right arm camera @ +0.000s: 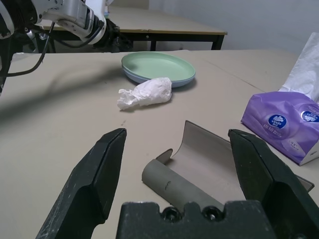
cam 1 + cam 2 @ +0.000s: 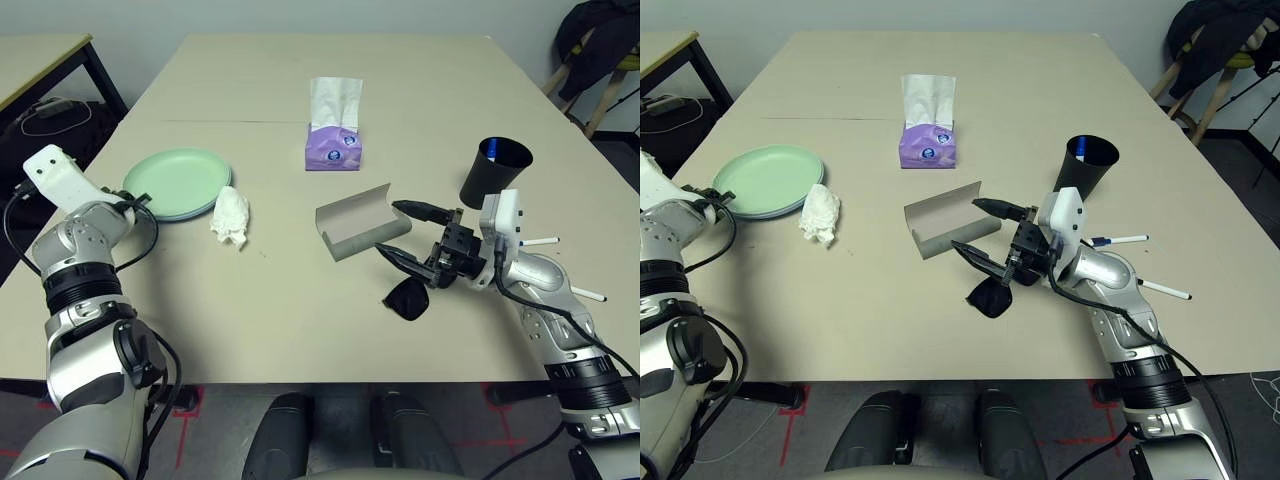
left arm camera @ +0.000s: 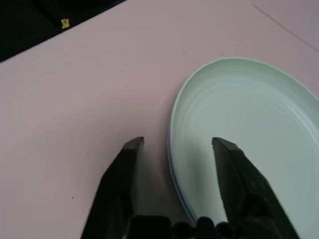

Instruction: Organize and tidy the items on the table.

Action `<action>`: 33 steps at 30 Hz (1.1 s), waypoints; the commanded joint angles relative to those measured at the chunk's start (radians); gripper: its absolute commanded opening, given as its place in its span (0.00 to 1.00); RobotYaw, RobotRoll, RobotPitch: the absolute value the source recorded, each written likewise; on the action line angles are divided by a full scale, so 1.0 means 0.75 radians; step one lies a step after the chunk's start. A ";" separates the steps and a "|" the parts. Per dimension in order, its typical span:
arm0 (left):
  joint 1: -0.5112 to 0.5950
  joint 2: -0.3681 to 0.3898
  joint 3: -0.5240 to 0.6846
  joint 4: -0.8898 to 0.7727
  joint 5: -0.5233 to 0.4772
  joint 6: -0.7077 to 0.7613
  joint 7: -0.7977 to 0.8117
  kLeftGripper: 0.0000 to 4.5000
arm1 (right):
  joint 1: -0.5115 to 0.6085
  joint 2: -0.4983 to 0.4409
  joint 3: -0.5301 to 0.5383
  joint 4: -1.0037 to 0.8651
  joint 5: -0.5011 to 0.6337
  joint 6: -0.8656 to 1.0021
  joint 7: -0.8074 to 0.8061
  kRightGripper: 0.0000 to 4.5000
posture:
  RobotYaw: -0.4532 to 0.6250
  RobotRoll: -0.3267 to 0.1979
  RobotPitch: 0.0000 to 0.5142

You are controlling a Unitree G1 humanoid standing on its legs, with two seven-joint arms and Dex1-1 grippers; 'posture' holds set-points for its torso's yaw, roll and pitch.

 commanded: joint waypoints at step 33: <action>0.096 0.210 -0.809 -0.190 0.160 0.108 -1.170 1.00 | -0.002 -0.007 -0.016 -0.012 0.005 0.018 -0.009 1.00 | 0.48 0.62 0.19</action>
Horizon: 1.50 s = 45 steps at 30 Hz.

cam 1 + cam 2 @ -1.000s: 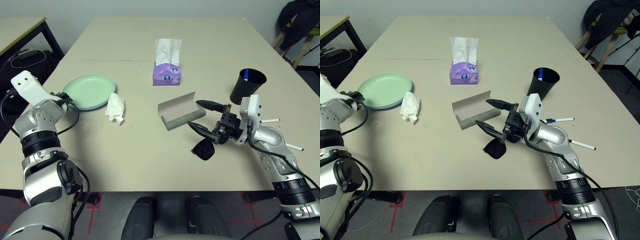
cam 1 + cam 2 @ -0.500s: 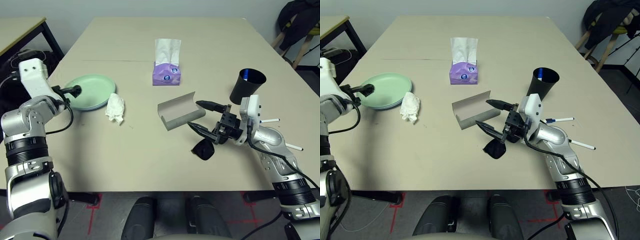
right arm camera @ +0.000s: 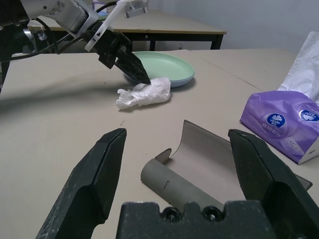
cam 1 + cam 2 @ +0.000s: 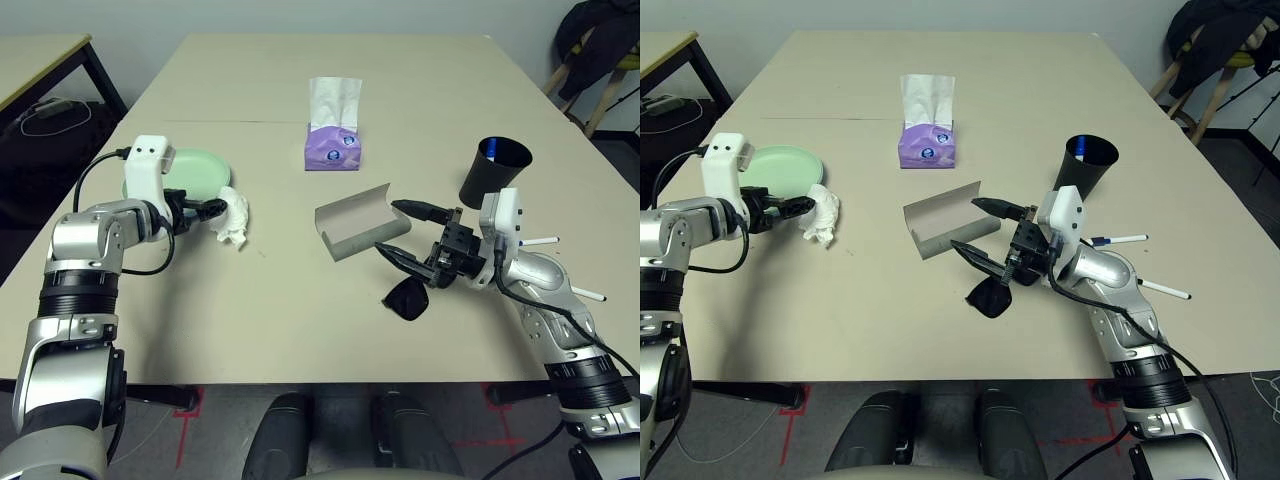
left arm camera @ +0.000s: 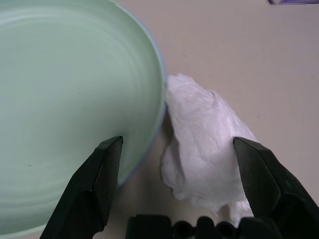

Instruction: Organize and tidy the items on the table.

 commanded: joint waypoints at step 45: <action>-0.220 -0.142 0.158 -0.037 -0.021 0.216 -0.010 0.01 | -0.009 0.011 -0.028 0.031 0.011 -0.021 -0.016 1.00 | 0.48 0.62 0.19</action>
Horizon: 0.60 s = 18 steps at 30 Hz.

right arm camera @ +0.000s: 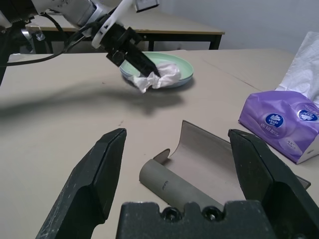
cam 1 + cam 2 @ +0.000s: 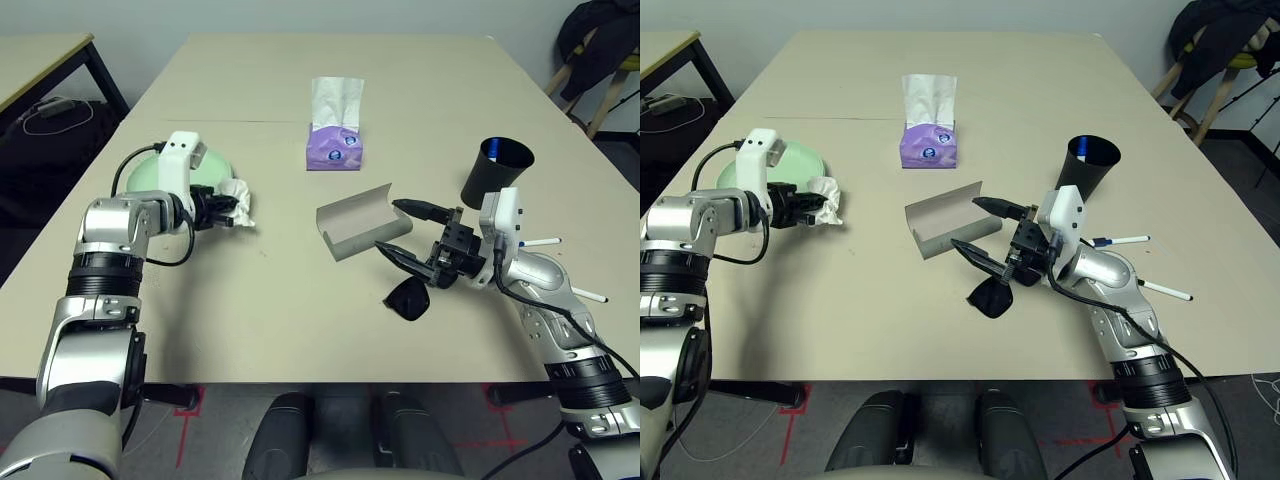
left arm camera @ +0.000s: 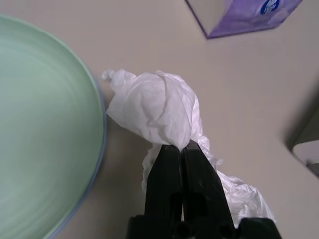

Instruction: Organize and tidy the items on the table.

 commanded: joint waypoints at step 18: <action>-0.243 -0.041 0.327 0.584 0.068 -0.439 0.616 0.01 | 0.011 0.077 -0.028 -0.010 0.014 0.015 -0.062 1.00 | 0.49 0.62 0.18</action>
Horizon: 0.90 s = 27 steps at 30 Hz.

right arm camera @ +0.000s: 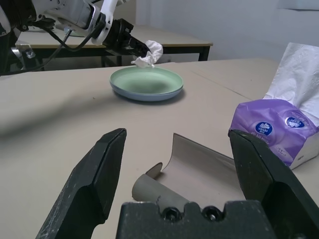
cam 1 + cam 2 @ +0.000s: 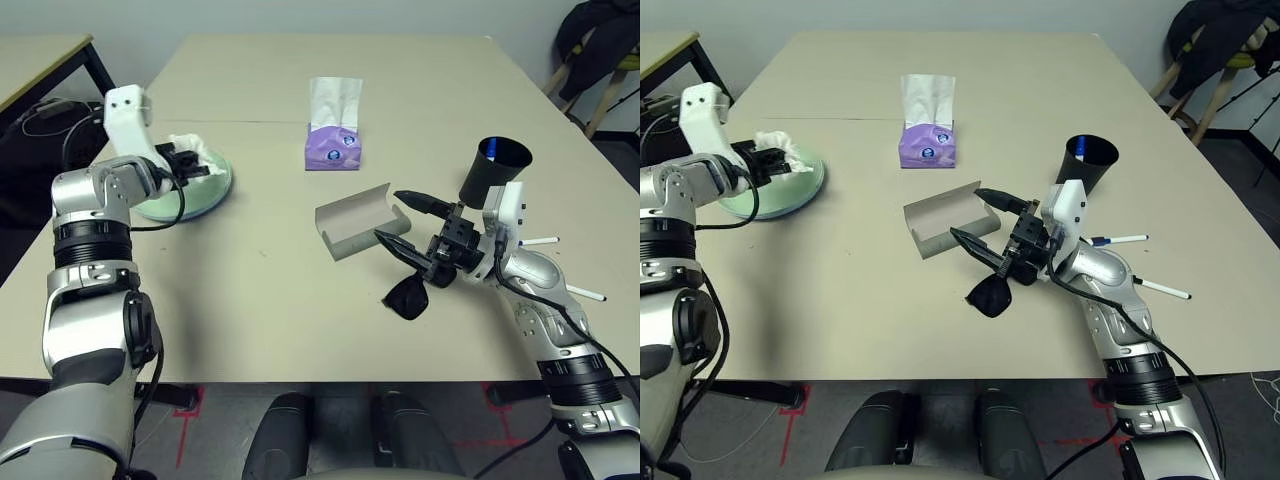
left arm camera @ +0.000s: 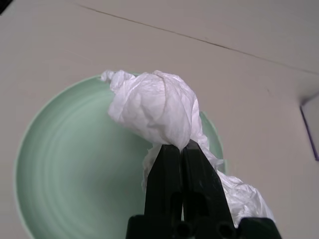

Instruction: Organize and tidy the items on the table.

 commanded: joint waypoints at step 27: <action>0.556 0.003 -0.274 -0.428 -0.064 -0.840 -1.083 1.00 | -0.010 -0.057 0.010 -0.177 0.026 0.393 -0.145 1.00 | 0.50 0.62 0.29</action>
